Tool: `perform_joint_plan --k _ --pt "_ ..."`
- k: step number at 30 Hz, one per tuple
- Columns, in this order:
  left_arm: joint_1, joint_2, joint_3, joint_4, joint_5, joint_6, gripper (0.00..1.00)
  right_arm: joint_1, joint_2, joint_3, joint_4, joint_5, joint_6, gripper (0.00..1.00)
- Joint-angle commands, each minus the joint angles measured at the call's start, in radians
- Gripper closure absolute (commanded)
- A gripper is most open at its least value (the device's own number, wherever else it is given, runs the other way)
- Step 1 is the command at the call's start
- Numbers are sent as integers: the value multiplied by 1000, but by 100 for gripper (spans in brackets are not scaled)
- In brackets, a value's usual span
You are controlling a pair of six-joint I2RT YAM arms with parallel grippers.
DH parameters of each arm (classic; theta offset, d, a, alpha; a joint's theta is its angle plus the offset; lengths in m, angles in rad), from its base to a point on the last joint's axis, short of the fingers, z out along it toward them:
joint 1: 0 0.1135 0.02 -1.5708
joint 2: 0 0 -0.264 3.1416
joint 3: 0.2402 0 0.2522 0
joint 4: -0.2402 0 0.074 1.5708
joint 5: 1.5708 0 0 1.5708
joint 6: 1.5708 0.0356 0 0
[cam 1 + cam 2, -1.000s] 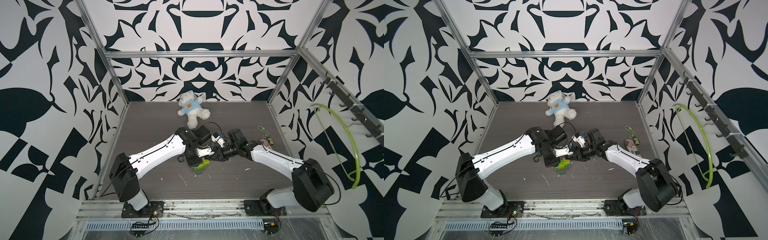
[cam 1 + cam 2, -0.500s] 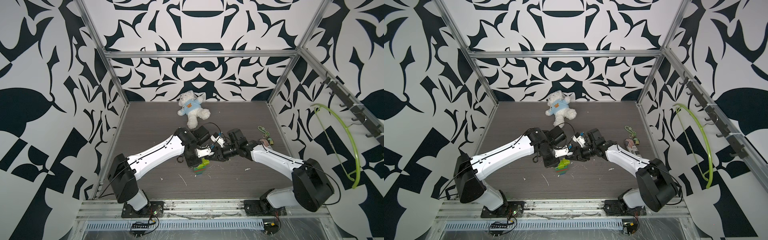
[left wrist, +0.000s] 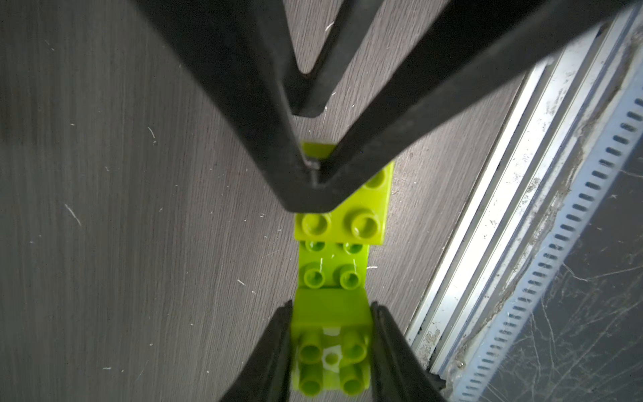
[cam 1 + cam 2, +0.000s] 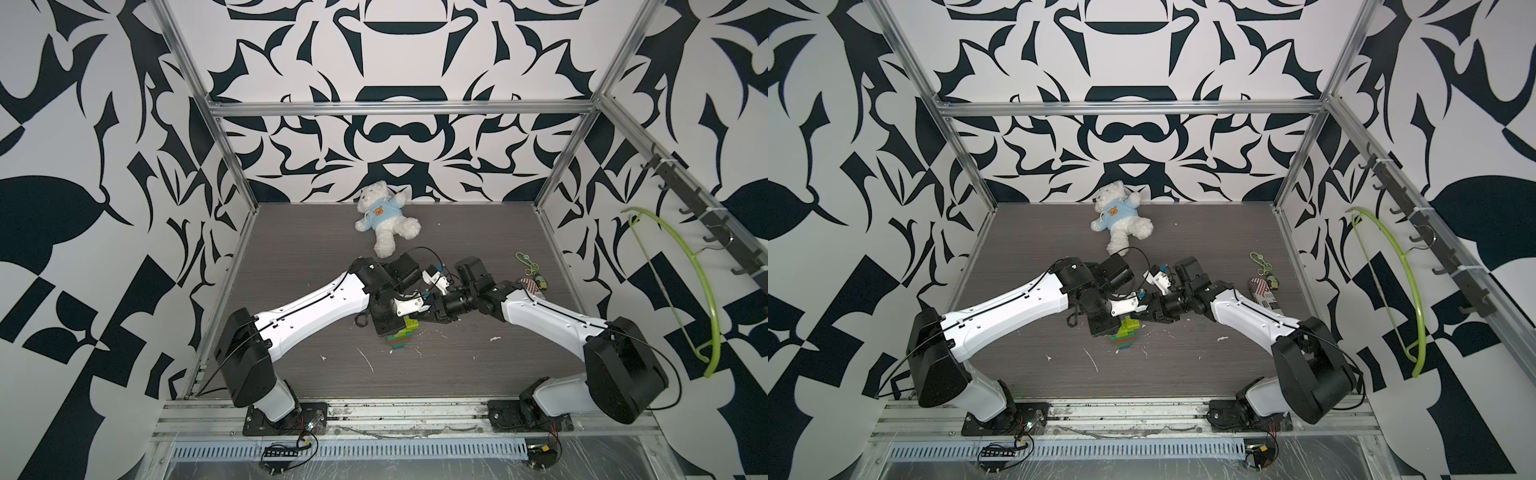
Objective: Assemble a carrot with lego
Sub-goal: Assemble the lego brick with the lego brick.
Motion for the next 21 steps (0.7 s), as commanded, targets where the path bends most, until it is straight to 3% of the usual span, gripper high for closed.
perform_joint_plan --k 1,21 --pt "-7 3 -57 -28 -3 8 85 3 -21 -12 -34 35 -9 47" --pt "-8 118 -82 -84 0 40 90 3 -12 -7 -54 47 -21 47"
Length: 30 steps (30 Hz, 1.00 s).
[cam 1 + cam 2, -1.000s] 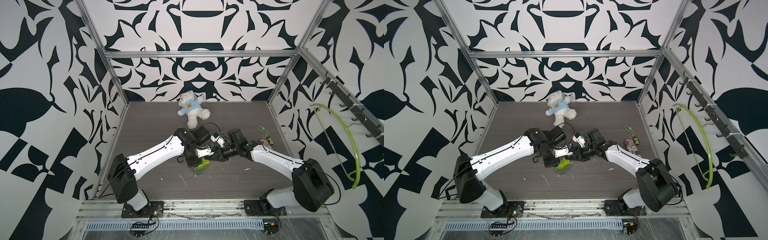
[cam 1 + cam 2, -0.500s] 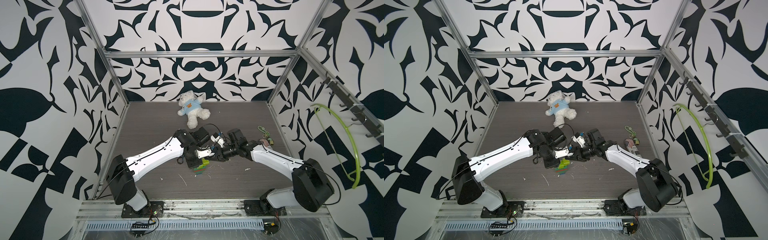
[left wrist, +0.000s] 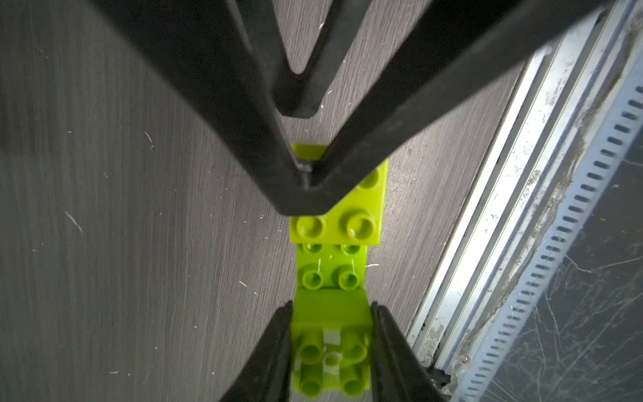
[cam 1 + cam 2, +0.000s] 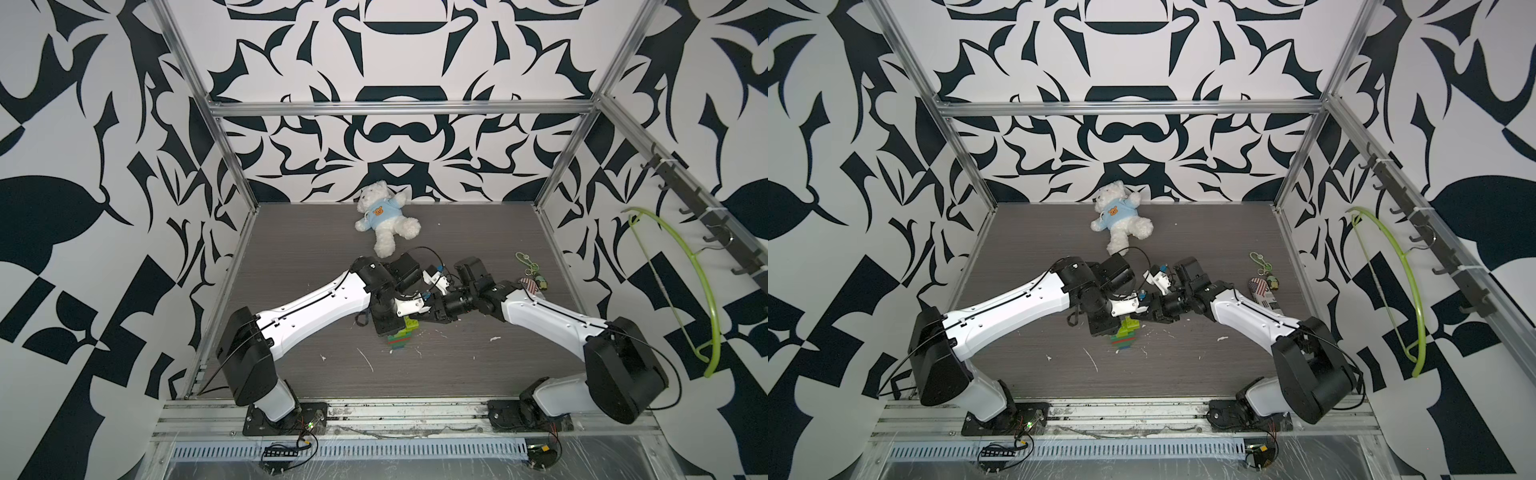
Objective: Assemble a carrot with lego
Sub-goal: Assemble the lego brick with the lego brick.
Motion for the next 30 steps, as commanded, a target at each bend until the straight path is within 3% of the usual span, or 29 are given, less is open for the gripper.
perform_joint_plan --k 1,14,23,30 --pt "-7 95 -100 -59 3 7 90 4 -13 -8 -53 45 -20 47" --pt "-6 141 -60 -89 -19 18 90 3 -18 -5 -61 46 -24 47" --pt "-7 60 52 -90 -45 10 89 3 -22 -3 -63 47 -26 47" --pt "-7 9 24 -54 -47 -3 88 3 -24 -4 -63 46 -25 47"
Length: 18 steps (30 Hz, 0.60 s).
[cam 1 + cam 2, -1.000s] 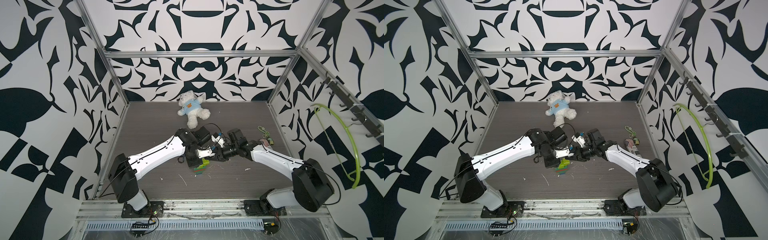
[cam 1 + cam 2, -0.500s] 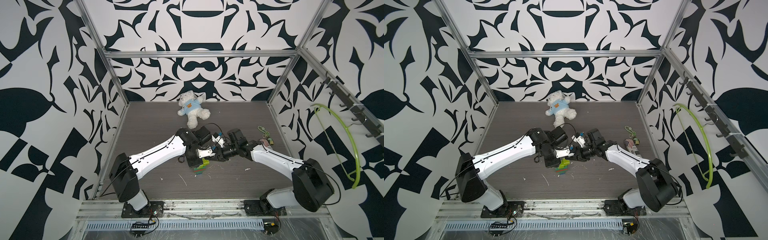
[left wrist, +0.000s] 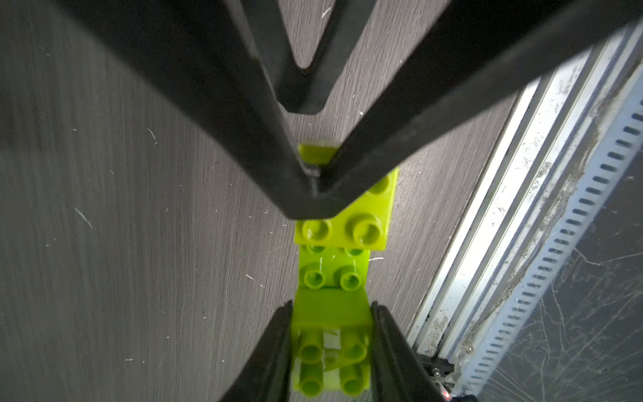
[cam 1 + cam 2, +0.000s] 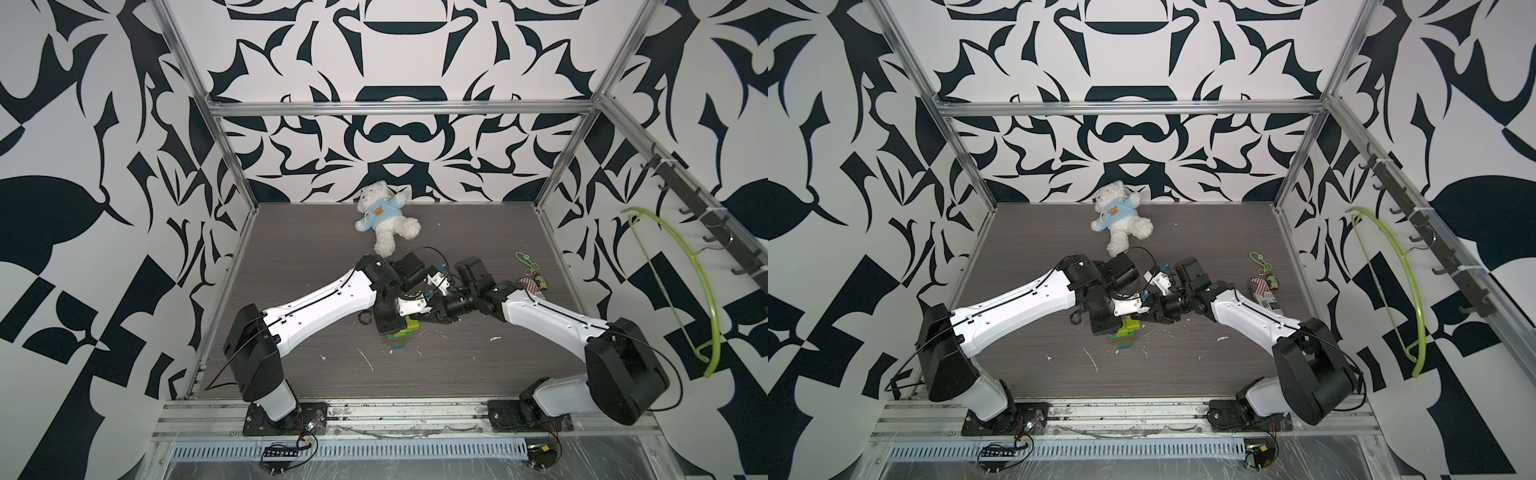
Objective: Assemble a carrot with lego
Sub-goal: Assemble the lego brick with the lego brick.
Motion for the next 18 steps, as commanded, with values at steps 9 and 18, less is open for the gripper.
perform_joint_plan --k 9,18 --pt "-2 -28 -58 -14 15 16 88 3 -20 -2 -50 46 -21 47" --pt "-1 -8 -127 -7 57 84 89 4 -20 -1 -52 49 -25 47"
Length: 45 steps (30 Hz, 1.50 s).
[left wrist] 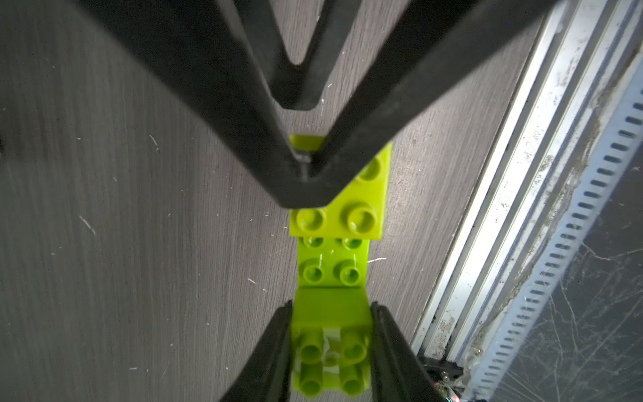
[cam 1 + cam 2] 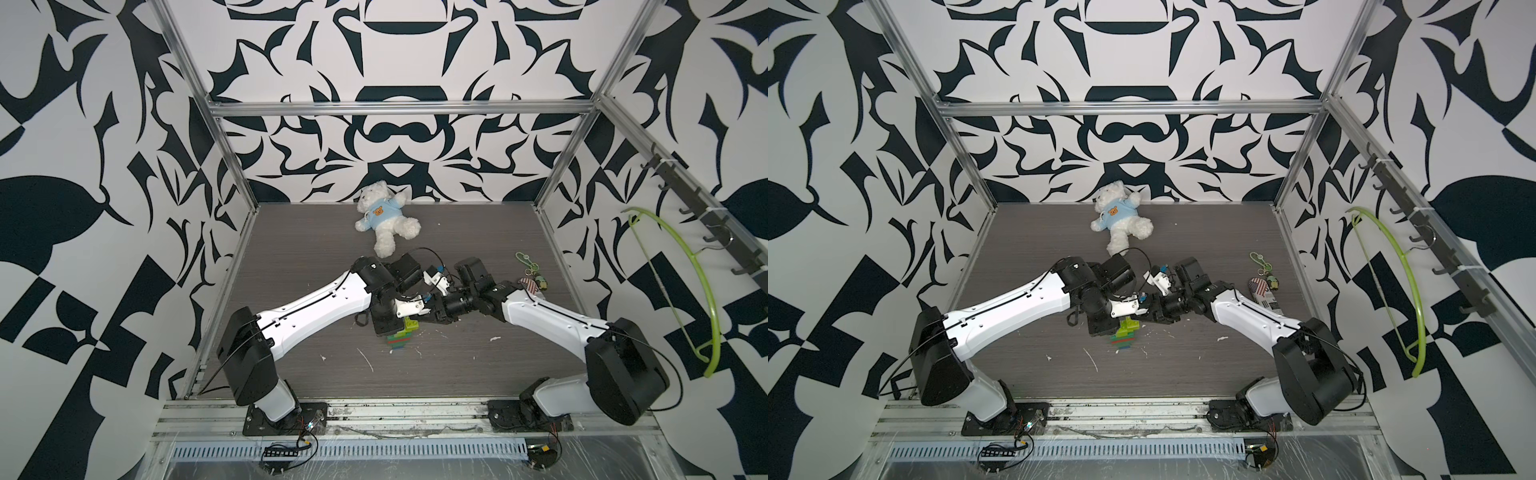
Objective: Assemble a carrot with lego
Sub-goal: Assemble the lego brick with the lego brick.
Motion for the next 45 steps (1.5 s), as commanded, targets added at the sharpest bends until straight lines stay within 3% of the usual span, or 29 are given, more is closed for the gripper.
perform_joint_plan --k 1,11,19,30,45 --pt "1 27 -74 -37 40 41 89 4 -20 -1 -53 49 -26 47" --pt "2 83 -94 -28 -5 -7 90 4 -24 -5 -55 54 -25 47" --pt "-4 145 1 -118 -50 -16 87 4 -30 5 -59 51 -21 47" --pt "-6 104 92 -98 -29 -27 62 3 -62 29 -25 21 28 39" --pt "-7 76 107 -53 -16 -46 46 5 -89 28 -5 14 55 35"
